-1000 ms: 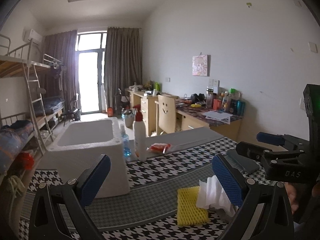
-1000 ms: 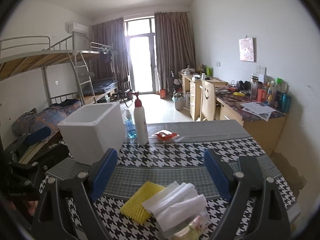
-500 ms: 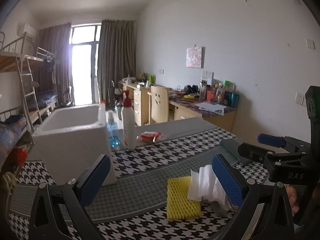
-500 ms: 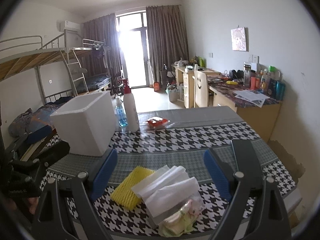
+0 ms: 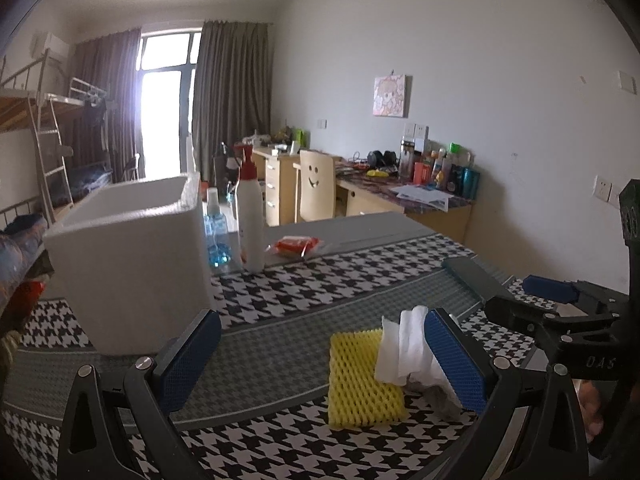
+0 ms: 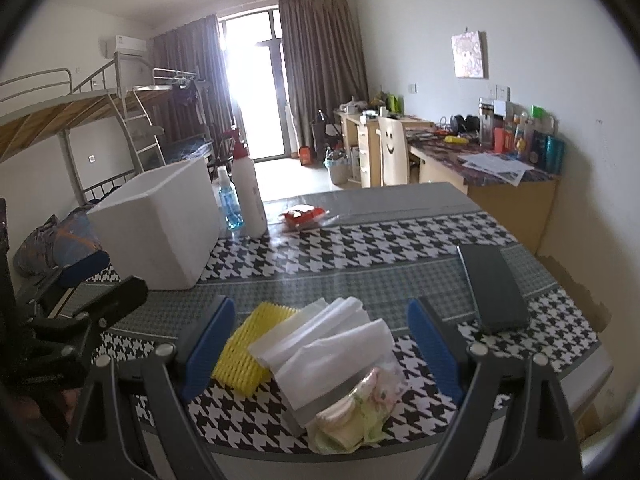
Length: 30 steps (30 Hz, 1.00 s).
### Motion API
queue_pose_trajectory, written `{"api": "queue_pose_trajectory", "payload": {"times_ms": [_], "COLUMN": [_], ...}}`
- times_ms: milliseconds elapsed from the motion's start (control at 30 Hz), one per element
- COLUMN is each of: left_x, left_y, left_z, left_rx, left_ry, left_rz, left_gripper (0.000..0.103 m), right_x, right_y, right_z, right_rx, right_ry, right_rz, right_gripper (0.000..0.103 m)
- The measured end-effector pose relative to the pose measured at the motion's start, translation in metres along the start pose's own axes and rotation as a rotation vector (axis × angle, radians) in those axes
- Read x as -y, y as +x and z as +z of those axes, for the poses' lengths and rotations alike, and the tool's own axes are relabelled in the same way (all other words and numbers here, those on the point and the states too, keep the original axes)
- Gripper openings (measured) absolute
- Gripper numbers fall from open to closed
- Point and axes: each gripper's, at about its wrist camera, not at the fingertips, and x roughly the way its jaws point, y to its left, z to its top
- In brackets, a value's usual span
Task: Organize soft objects
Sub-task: 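Move both tools toward the yellow foam net and the white tissues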
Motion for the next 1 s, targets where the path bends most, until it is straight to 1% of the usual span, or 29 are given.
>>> {"api": "queue_pose_trajectory", "payload": {"times_ms": [333, 433, 633, 933, 1000], "left_x": [0.003, -0.001, -0.004, -0.009, -0.011], "left_y": [0.015, 0.018, 0.024, 0.028, 0.029], "left_z": [-0.011, -0.013, -0.017, -0.019, -0.019], "left_rx": [-0.041, -0.055, -0.066, -0.084, -0.081], "left_ry": [-0.005, -0.02, -0.015, -0.024, -0.031], "left_rz": [-0.017, -0.03, -0.001, -0.011, -0.01], "left_gripper": [0.102, 0.102, 0.102, 0.102, 0.102], "right_x": [0.004, 0.006, 0.01, 0.009, 0.009], "right_y": [0.024, 0.032, 0.048, 0.067, 0.072], "right_z": [-0.014, -0.018, -0.025, -0.027, -0.026], "right_rx": [-0.086, -0.116, -0.163, -0.212, -0.219], "right_ry": [0.032, 0.044, 0.075, 0.103, 0.108], "right_rz": [0.004, 0.003, 0.006, 0.034, 0.028], "right_gripper": [0.091, 0.091, 0.091, 0.091, 0.091]}}
